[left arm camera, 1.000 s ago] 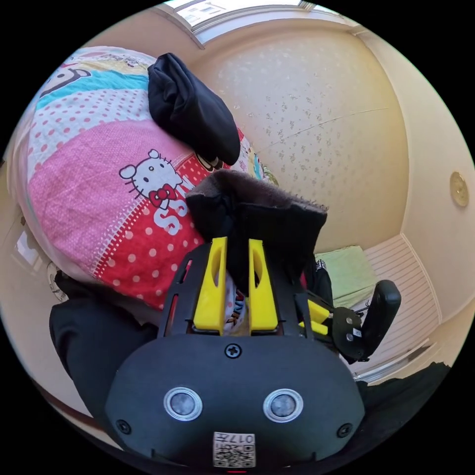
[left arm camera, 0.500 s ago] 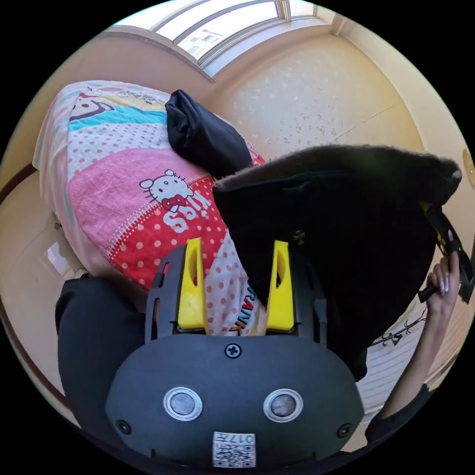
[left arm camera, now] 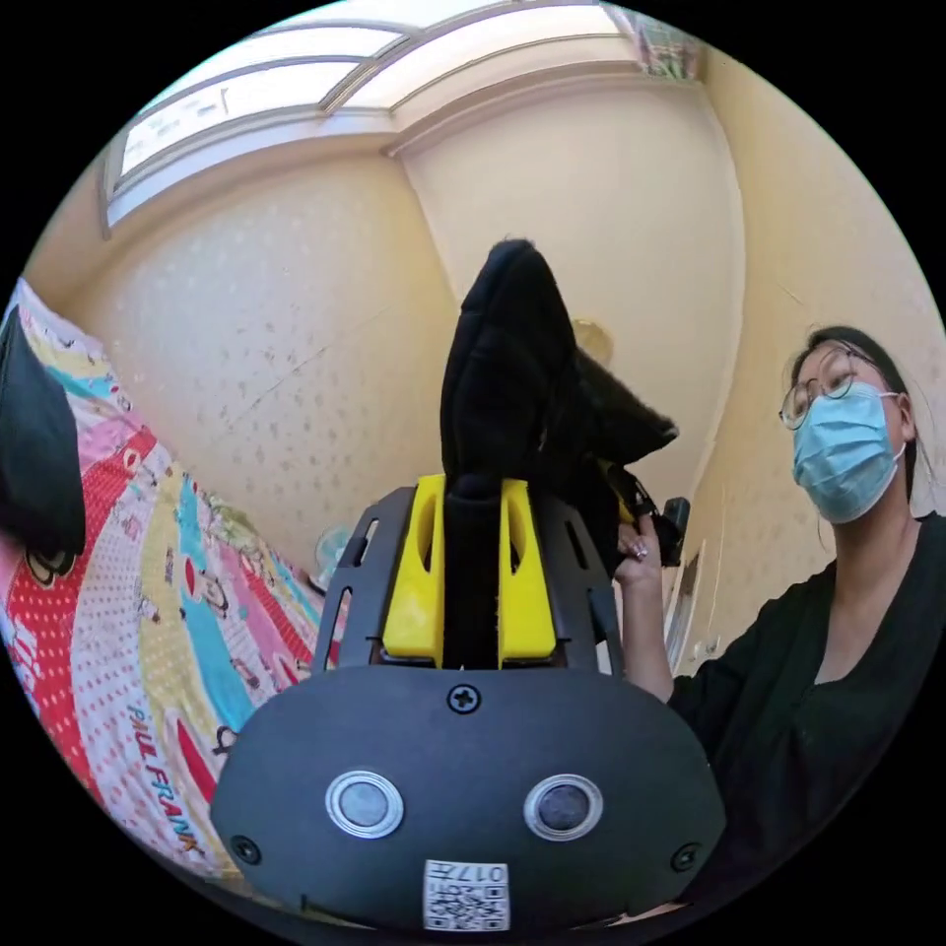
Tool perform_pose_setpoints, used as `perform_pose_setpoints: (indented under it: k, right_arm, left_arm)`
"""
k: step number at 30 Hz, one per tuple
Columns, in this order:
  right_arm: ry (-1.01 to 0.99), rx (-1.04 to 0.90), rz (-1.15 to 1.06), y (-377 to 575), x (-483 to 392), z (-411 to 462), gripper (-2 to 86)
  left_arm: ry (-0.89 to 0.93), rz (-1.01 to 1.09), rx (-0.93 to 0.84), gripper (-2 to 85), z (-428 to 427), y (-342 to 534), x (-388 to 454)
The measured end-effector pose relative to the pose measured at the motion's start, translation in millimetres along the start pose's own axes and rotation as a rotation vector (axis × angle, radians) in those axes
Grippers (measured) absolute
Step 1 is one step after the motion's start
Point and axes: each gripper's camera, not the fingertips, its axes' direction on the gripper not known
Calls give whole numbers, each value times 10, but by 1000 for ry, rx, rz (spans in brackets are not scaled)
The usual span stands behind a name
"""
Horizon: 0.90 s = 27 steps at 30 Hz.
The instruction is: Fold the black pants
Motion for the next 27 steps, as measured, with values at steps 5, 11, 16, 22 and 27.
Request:
perform_pose_setpoints:
  k: [5,11,16,22,27]
  right_arm:
    - [49,225,-6,-485,249,-1099,30]
    - [39,312,-13,-1104,533,-2014,28]
    - [-17,327,77,-1050,1004,-2147,27]
    - [-34,232,223,-488,1854,-1181,36]
    - [28,-7,424,-277,3502,1263,61]
  left_arm:
    - [86,197,52,67,534,-929,1081]
    - [77,306,27,66,1074,-1658,2033]
    - [-28,393,-30,66,1313,-1624,2223]
    - [-242,401,-86,66,1891,-1429,1278]
    - [-483,358,-247,77,3467,-1829,-633]
